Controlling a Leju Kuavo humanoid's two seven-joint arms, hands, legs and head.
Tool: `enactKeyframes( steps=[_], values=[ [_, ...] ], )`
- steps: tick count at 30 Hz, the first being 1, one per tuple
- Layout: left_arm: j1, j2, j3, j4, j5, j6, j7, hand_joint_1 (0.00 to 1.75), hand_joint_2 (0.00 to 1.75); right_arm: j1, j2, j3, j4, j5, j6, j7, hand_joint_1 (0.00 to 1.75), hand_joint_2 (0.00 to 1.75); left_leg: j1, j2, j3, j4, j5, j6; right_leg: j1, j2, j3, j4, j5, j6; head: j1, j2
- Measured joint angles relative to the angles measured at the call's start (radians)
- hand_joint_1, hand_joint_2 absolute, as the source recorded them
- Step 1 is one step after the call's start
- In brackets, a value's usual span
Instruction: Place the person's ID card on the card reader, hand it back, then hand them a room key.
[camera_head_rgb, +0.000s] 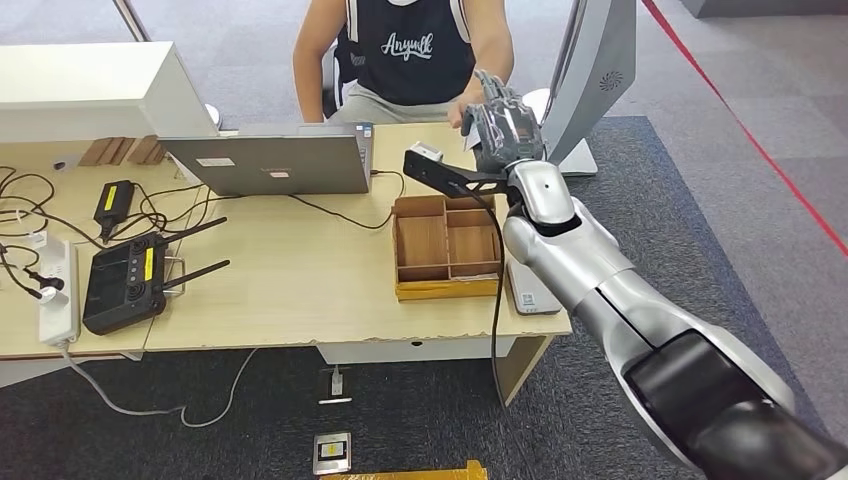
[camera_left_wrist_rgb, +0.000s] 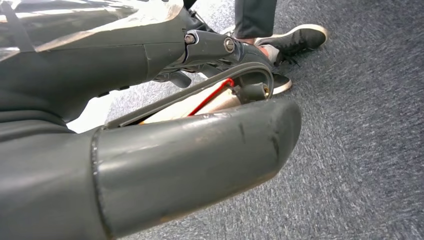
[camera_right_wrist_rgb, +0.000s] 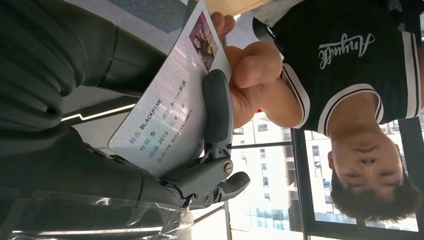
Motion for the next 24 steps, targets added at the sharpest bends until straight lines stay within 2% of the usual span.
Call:
enactKeyframes(
  steps=[14,15,18,19,24],
  values=[
    [-0.002,0.001,-0.017,0.000,-0.003,-0.006,0.006,0.00,0.00,-0.055,0.063,0.029,0.133,0.041,0.040,0.031,1.75,1.75,0.000,0.000,-0.001,0.000,0.000,0.000,0.000,0.000,-0.001,0.000,0.000,0.000,0.000,0.000],
    [-0.001,0.002,-0.017,0.000,-0.002,-0.006,0.005,0.00,0.00,-0.059,0.064,0.030,0.144,0.036,0.042,0.032,1.67,1.75,0.000,0.000,-0.001,0.000,0.000,0.000,0.000,0.000,-0.001,0.000,0.000,0.000,0.000,0.000],
    [0.002,0.004,-0.017,0.000,0.005,-0.006,0.000,0.00,0.00,-0.064,0.067,0.030,0.174,0.024,0.047,0.034,0.36,1.75,0.000,0.000,-0.001,0.000,0.000,0.000,0.000,0.000,-0.001,0.000,0.000,0.000,0.000,0.000],
    [0.003,0.004,-0.017,0.000,0.007,-0.006,-0.002,0.00,0.00,-0.065,0.067,0.029,0.182,0.020,0.046,0.035,0.00,1.75,0.000,0.000,-0.001,0.000,0.000,0.000,0.000,0.000,-0.001,0.000,0.000,0.000,0.000,0.000],
    [0.011,0.007,-0.017,0.000,0.018,-0.005,-0.006,0.00,0.00,-0.066,0.071,0.029,0.218,0.009,0.032,0.034,0.00,1.75,0.000,0.000,-0.001,0.000,0.000,0.000,0.000,0.000,-0.001,0.000,0.000,0.000,0.000,0.000]
  ],
)
